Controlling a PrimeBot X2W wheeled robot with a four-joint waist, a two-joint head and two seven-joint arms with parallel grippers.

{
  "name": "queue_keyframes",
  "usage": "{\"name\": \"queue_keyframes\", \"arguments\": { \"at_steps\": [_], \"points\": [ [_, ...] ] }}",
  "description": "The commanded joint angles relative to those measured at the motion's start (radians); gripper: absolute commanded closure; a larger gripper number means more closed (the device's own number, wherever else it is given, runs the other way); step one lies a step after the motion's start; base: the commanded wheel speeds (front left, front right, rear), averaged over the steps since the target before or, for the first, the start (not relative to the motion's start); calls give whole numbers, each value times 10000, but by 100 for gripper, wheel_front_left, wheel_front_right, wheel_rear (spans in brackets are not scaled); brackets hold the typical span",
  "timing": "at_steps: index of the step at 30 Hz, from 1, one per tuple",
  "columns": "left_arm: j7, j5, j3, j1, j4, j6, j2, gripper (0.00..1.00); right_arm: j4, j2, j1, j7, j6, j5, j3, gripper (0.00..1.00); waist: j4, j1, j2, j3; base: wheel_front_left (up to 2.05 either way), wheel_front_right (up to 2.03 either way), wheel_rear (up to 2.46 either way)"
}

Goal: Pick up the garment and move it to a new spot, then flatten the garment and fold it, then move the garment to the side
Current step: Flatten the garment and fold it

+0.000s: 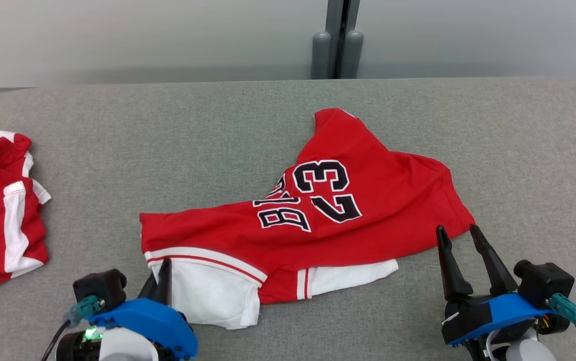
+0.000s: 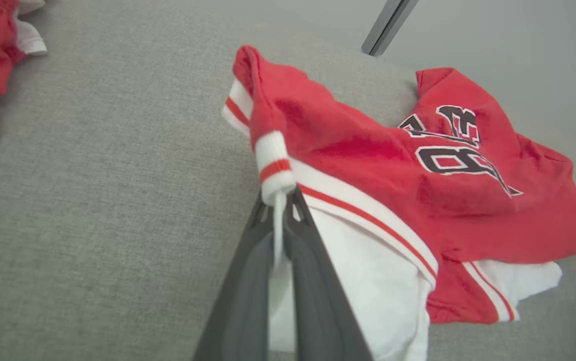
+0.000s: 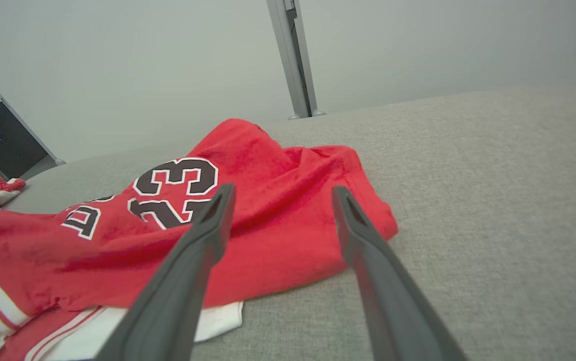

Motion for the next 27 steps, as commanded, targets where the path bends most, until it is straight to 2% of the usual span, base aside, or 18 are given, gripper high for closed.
{"name": "queue_keyframes", "arguments": {
  "at_steps": [1, 6, 11, 12, 13, 14, 15, 20, 27],
  "points": [
    [-29, 1, 74, -333, 265, -121, -82, 100, 11, -52, -86, -38, 5, 7, 15, 0, -49, -1, 0, 27, 0, 0, 0],
    [-241, 141, 27, -1138, 2436, -908, -598, 100, -30, -51, -230, -39, 5, -37, 40, 0, -355, -1, 0, 186, 0, 0, 0],
    [-583, 477, -66, -1734, 4110, -1494, -902, 100, 0, -51, -257, -71, 5, -10, 30, 0, -585, -1, 0, 264, 0, 0, 0],
    [-640, 540, -80, -1826, 4353, -1632, -943, 81, 18, -49, -250, -86, 5, 2, 23, 0, -612, -1, 0, 271, 0, 0, 0],
    [-720, 616, -99, -1918, 4569, -1808, -989, 53, 33, -51, -247, -101, 5, 16, 17, 0, -631, -1, 0, 273, 0, 0, 0],
    [-785, 664, -76, -1977, 4731, -1955, -1053, 0, 49, -52, -246, -117, 5, 20, 5, 0, -646, -1, 0, 273, 0, 0, 0],
    [-893, 652, 42, -1960, 4952, -2185, -1149, 0, 62, -51, -234, -129, 5, 35, -16, 0, -650, -1, 0, 253, 0, 0, 0],
    [-1035, 639, 547, -1518, 4837, -2743, -1326, 0, 107, -52, -142, -157, 5, 33, -177, 0, -539, -1, 0, 90, 0, 0, 0],
    [-1061, 1602, 2130, -256, 3679, -3200, -1525, 0, 156, -49, 71, -61, 5, -110, -510, 0, -182, -1, 0, -350, 0, 0, 0]
  ]
}}
